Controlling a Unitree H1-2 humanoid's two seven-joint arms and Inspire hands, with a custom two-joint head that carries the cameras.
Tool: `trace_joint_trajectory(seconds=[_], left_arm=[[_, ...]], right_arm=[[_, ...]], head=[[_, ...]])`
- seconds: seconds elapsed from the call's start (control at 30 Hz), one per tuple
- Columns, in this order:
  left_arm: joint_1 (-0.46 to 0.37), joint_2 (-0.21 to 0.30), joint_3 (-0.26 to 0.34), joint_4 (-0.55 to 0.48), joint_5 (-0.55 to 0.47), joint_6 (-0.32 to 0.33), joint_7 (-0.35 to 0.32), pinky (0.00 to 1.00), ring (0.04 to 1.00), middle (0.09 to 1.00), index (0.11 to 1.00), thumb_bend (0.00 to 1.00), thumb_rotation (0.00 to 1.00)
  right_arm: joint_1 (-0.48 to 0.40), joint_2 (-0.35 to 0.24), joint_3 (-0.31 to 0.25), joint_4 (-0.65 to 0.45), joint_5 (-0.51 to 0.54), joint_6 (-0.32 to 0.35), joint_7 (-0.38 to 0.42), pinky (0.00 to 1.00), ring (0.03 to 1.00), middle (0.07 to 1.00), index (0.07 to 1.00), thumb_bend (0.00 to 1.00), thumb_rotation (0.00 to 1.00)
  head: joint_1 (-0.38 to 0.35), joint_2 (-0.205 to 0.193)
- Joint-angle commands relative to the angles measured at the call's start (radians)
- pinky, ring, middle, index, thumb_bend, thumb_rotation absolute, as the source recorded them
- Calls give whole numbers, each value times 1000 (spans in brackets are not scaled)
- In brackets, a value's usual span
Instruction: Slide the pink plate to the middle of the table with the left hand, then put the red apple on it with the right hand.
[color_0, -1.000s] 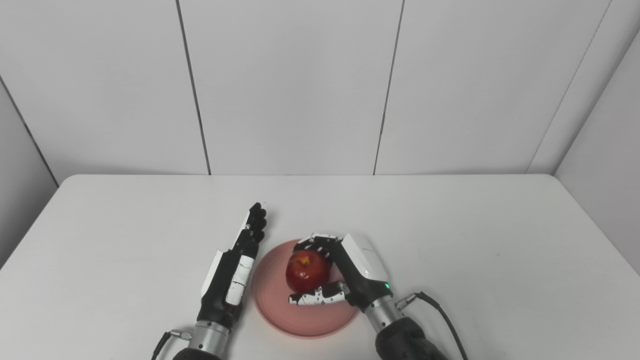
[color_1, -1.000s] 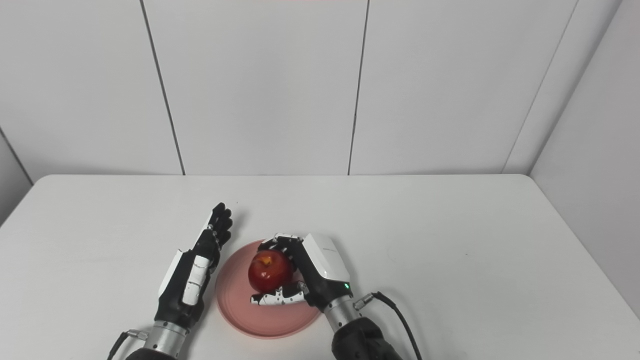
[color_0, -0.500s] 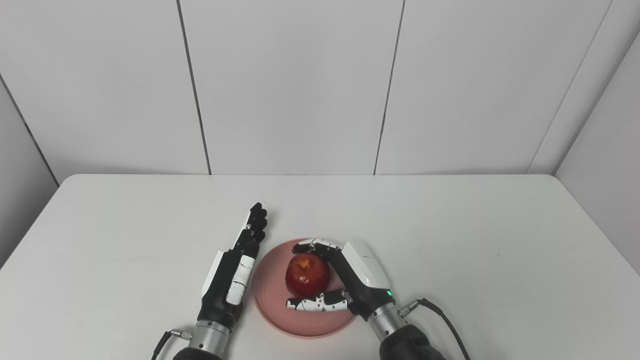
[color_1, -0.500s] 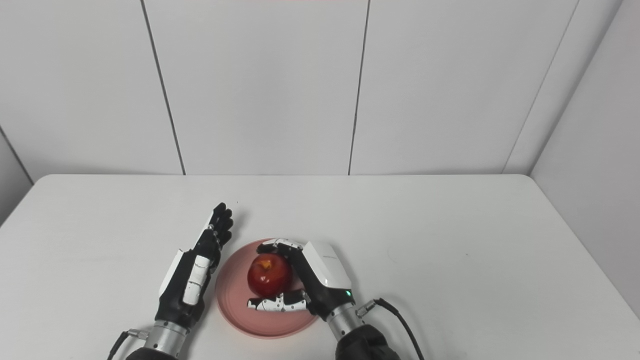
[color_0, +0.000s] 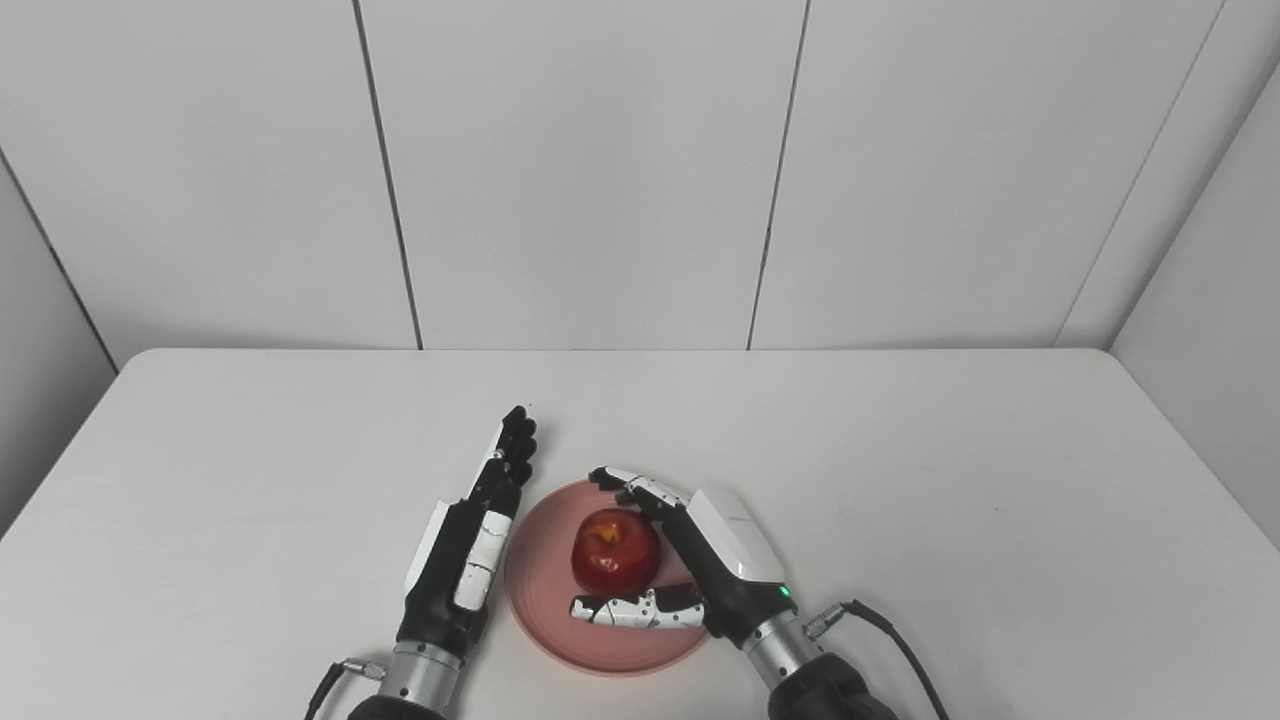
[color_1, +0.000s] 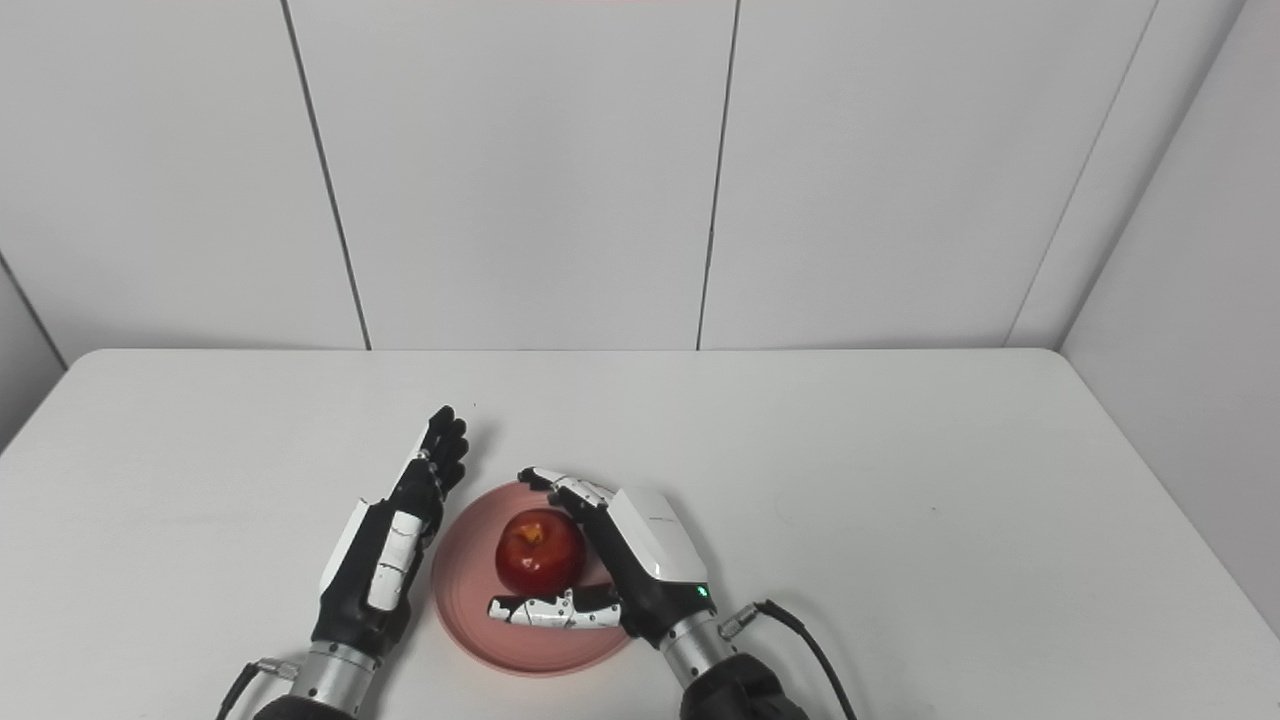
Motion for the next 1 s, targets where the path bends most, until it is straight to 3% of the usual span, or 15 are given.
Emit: trace_joint_trajectory(seconds=[0.0, 0.27, 0.47, 0.53, 0.7, 0.97], left_arm=[[24, -12, -11, 29, -3, -18, 5, 1000, 1000, 1000, 1000, 835, 1000], [26, -14, -8, 18, 0, 1, 10, 1000, 1000, 1000, 1000, 869, 1000], [27, -11, -6, 12, -15, -3, 2, 1000, 1000, 1000, 1000, 868, 1000], [27, -8, -5, 10, -16, -1, 0, 1000, 1000, 1000, 1000, 861, 1000], [26, -6, -6, 7, -6, 9, 4, 1000, 1000, 1000, 1000, 866, 1000], [25, -7, -5, 17, -6, -6, 5, 1000, 1000, 1000, 1000, 854, 1000]], right_arm=[[-16, 0, -7, -40, 12, -52, -6, 732, 816, 862, 872, 712, 647], [-3, -1, -27, -93, 44, -58, -8, 771, 865, 906, 911, 730, 715], [24, 5, -77, -155, 62, -54, -34, 814, 894, 933, 930, 743, 760], [34, 8, -97, -174, 44, -37, -46, 668, 807, 921, 928, 781, 834], [41, 3, -142, -160, 118, -77, -36, 826, 894, 933, 936, 718, 850], [55, -5, -181, -131, 199, -100, -20, 869, 924, 950, 948, 689, 940]], head=[[0, -2], [1, -1], [1, 3], [-2, 1], [-1, 1], [0, -2]])
